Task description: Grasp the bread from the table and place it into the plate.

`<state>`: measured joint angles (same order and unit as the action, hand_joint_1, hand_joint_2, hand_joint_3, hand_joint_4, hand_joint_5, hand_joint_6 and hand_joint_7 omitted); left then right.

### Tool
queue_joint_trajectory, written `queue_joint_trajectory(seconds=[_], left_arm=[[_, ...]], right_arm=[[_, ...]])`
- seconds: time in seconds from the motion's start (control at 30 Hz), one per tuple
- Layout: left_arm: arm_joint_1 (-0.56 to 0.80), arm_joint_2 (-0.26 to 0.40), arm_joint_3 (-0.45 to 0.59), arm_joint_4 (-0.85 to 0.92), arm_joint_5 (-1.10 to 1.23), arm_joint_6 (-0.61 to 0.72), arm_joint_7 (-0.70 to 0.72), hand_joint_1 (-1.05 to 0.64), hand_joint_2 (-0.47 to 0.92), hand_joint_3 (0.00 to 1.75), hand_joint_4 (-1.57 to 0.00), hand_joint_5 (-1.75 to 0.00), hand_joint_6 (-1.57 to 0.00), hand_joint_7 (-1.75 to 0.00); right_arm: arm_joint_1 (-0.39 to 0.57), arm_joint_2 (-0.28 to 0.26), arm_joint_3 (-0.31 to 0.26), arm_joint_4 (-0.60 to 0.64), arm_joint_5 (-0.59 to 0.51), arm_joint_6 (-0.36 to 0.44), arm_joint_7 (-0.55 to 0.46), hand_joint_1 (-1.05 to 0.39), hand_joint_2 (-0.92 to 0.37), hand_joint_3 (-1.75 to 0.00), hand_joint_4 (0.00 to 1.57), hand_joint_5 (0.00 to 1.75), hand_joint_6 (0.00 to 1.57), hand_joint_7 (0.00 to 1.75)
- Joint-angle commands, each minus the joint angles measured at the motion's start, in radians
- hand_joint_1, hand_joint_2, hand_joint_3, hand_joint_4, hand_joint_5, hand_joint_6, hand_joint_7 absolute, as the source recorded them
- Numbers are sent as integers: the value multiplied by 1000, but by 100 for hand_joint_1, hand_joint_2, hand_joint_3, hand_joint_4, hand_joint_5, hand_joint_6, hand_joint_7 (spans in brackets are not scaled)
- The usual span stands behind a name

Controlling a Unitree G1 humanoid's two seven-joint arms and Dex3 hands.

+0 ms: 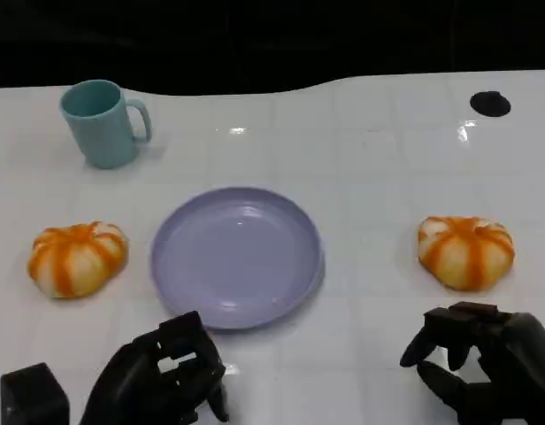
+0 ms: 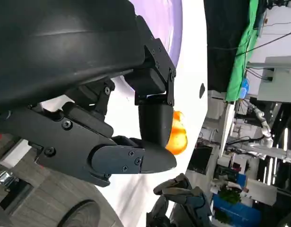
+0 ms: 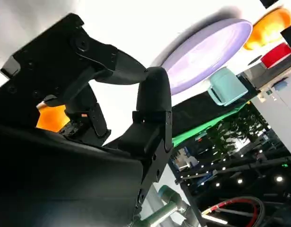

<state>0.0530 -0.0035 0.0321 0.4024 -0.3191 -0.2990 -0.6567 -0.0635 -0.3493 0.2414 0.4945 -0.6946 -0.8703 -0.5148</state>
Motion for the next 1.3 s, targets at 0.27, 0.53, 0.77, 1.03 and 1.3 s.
queue_joint_trajectory(seconds=[0.27,0.53,0.77,1.03,1.3], left_arm=[[-2,21,7,4,1,-7,-5,-61,83,40,-77,-175,-72,-147],[-7,22,10,18,-4,-10,-9,-61,83,39,-77,-175,-71,-146],[-9,20,6,21,5,-16,-2,-62,83,39,-78,-175,-72,-146],[-13,18,8,30,-2,-17,-6,-60,83,39,-78,-175,-72,-147],[-15,18,9,33,-2,-19,-6,-60,83,40,-76,-175,-71,-146]], right_arm=[[14,-26,-61,-109,-9,65,-16,-31,-75,-40,68,128,81,55],[41,-51,-92,-224,-56,174,-4,-39,-90,-3,48,66,68,21],[57,-86,-101,-338,-120,333,63,-48,-92,-4,37,39,59,2],[73,-113,-107,-502,-166,561,246,-52,-92,-3,16,30,36,0],[47,-122,-95,-584,-218,723,404,-57,-92,-1,2,28,23,0]])
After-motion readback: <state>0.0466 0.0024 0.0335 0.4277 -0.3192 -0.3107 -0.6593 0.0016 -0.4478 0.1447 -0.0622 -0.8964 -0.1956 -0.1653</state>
